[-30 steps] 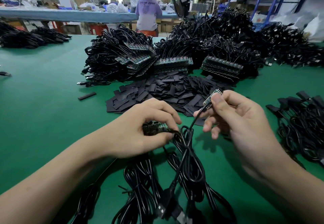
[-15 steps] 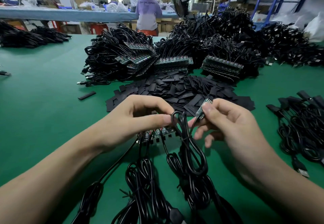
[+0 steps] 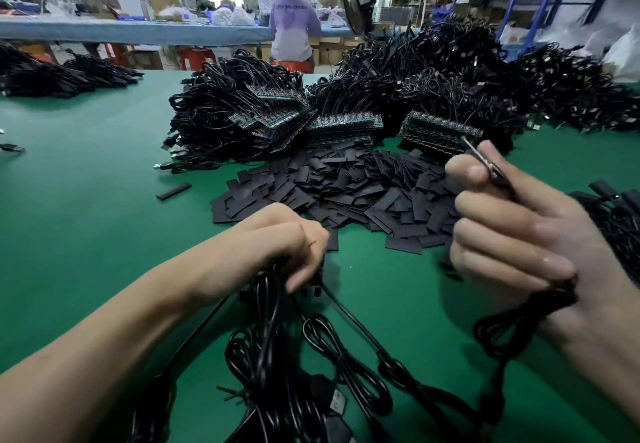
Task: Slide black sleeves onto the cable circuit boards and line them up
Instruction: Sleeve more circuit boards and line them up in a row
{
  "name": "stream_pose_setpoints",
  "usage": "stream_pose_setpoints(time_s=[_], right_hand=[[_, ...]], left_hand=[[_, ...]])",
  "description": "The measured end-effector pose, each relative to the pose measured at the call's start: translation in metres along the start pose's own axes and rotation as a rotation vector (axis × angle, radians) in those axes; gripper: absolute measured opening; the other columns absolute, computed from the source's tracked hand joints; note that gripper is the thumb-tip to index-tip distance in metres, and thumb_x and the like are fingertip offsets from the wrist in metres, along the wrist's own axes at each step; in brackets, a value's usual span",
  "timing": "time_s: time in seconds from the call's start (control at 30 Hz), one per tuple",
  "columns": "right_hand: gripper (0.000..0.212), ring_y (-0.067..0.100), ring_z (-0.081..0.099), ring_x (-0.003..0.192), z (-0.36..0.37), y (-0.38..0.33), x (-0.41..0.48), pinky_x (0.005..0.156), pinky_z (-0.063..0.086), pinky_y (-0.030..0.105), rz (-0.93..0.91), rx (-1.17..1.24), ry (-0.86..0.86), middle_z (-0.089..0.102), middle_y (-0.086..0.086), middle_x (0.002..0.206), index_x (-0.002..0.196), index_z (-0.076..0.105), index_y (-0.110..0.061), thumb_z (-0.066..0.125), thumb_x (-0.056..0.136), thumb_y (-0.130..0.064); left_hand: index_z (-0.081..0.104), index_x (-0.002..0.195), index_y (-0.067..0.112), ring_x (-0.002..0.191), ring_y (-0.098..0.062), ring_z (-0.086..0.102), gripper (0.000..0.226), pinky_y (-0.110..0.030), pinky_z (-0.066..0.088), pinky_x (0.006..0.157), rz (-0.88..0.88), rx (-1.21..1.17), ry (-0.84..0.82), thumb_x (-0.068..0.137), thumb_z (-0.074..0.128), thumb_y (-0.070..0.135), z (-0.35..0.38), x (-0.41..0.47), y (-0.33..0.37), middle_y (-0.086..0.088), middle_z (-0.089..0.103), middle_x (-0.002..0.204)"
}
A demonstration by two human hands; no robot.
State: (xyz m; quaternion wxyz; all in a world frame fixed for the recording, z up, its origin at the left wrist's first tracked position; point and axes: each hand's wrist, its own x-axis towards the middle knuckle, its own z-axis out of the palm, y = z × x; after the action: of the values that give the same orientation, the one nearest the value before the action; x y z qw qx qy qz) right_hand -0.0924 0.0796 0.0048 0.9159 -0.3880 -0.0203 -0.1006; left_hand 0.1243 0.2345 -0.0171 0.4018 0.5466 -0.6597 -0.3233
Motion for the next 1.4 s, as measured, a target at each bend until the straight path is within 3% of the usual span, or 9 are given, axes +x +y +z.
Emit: stream_pose_setpoints(time_s=[0.07, 0.23, 0.37, 0.43, 0.6, 0.77, 0.9, 1.17, 1.4], right_hand=[[0.033, 0.009, 0.027, 0.03, -0.005, -0.011, -0.002, 0.03, 0.035, 0.017, 0.094, -0.102, -0.015, 0.032, -0.007, 0.046, 0.088, 0.049, -0.007, 0.052, 0.108, -0.033], [0.036, 0.008, 0.025, 0.032, -0.011, -0.001, -0.003, 0.035, 0.023, 0.014, 0.326, -0.978, 0.349, 0.035, -0.006, 0.046, 0.072, 0.053, -0.022, 0.065, 0.092, -0.049], [0.041, 0.011, 0.034, 0.047, -0.015, 0.023, 0.005, 0.05, 0.028, 0.027, 0.247, -1.328, 0.451, 0.042, -0.009, 0.053, 0.067, 0.053, -0.026, 0.055, 0.097, -0.054], [0.038, 0.013, 0.036, 0.053, -0.017, 0.031, 0.006, 0.058, 0.03, 0.033, 0.198, -1.413, 0.47, 0.041, -0.008, 0.058, 0.073, 0.057, -0.026, 0.055, 0.094, -0.057], [0.023, 0.013, 0.037, 0.055, -0.022, 0.041, 0.008, 0.061, 0.034, 0.035, 0.064, -1.394, 0.529, 0.041, -0.009, 0.057, 0.084, 0.062, -0.028, 0.059, 0.095, -0.047], [0.023, 0.013, 0.036, 0.052, -0.025, 0.046, 0.006, 0.059, 0.033, 0.035, -0.031, -1.403, 0.514, 0.042, -0.005, 0.056, 0.085, 0.059, -0.026, 0.057, 0.097, -0.045], [0.026, 0.013, 0.034, 0.054, -0.025, 0.046, 0.006, 0.058, 0.031, 0.034, -0.037, -1.381, 0.534, 0.042, -0.005, 0.058, 0.085, 0.057, -0.023, 0.055, 0.099, -0.045], [0.03, 0.011, 0.032, 0.054, -0.021, 0.046, 0.005, 0.06, 0.028, 0.033, 0.004, -1.318, 0.562, 0.037, -0.01, 0.057, 0.088, 0.067, -0.019, 0.06, 0.095, -0.047], [0.054, 0.019, 0.054, 0.071, -0.012, 0.049, 0.005, 0.071, 0.049, 0.054, -0.06, -1.247, 0.476, 0.072, 0.015, 0.084, 0.102, 0.069, -0.02, 0.062, 0.078, -0.068]], left_hand=[[0.055, 0.049, 0.024, 0.059, -0.028, 0.044, 0.032, -0.042, 0.037, 0.062, -0.028, 0.114, -0.041, 0.079, 0.044, 0.027, 0.0, -0.001, 0.002, -0.002, 0.046, 0.053], [0.069, 0.069, 0.025, 0.052, -0.009, 0.05, 0.027, -0.029, 0.04, 0.051, -0.085, 0.262, 0.051, 0.094, 0.056, 0.028, 0.006, 0.002, 0.0, 0.007, 0.056, 0.055], [0.076, 0.092, 0.034, 0.072, -0.002, 0.064, 0.005, -0.028, 0.052, 0.069, -0.08, 0.508, 0.439, 0.092, 0.071, 0.034, 0.007, 0.011, -0.017, 0.016, 0.067, 0.078], [0.075, 0.109, 0.04, 0.085, -0.005, 0.062, 0.023, -0.033, 0.053, 0.078, -0.137, 0.699, 0.423, 0.088, 0.07, 0.047, 0.006, 0.015, -0.022, 0.017, 0.064, 0.094], [0.074, 0.107, 0.046, 0.088, 0.001, 0.052, 0.052, -0.029, 0.05, 0.077, -0.239, 0.859, 0.285, 0.075, 0.052, 0.08, 0.009, 0.019, -0.024, 0.022, 0.056, 0.099], [0.071, 0.077, 0.038, 0.078, -0.002, 0.06, 0.017, -0.035, 0.054, 0.074, -0.192, 0.771, 0.355, 0.08, 0.076, 0.054, 0.01, 0.018, -0.02, 0.015, 0.066, 0.083], [0.074, 0.087, 0.032, 0.077, -0.002, 0.066, 0.013, -0.034, 0.056, 0.078, -0.219, 0.609, 0.397, 0.081, 0.085, 0.027, 0.012, 0.019, -0.022, 0.018, 0.072, 0.079], [0.073, 0.099, 0.038, 0.083, 0.0, 0.065, 0.01, -0.034, 0.056, 0.075, -0.122, 0.803, 0.438, 0.09, 0.075, 0.034, 0.012, 0.016, -0.022, 0.021, 0.072, 0.087], [0.073, 0.099, 0.029, 0.071, -0.014, 0.072, 0.016, -0.024, 0.056, 0.067, -0.018, 0.119, 0.431, 0.09, 0.077, 0.016, 0.015, 0.015, -0.012, 0.0, 0.074, 0.083]])
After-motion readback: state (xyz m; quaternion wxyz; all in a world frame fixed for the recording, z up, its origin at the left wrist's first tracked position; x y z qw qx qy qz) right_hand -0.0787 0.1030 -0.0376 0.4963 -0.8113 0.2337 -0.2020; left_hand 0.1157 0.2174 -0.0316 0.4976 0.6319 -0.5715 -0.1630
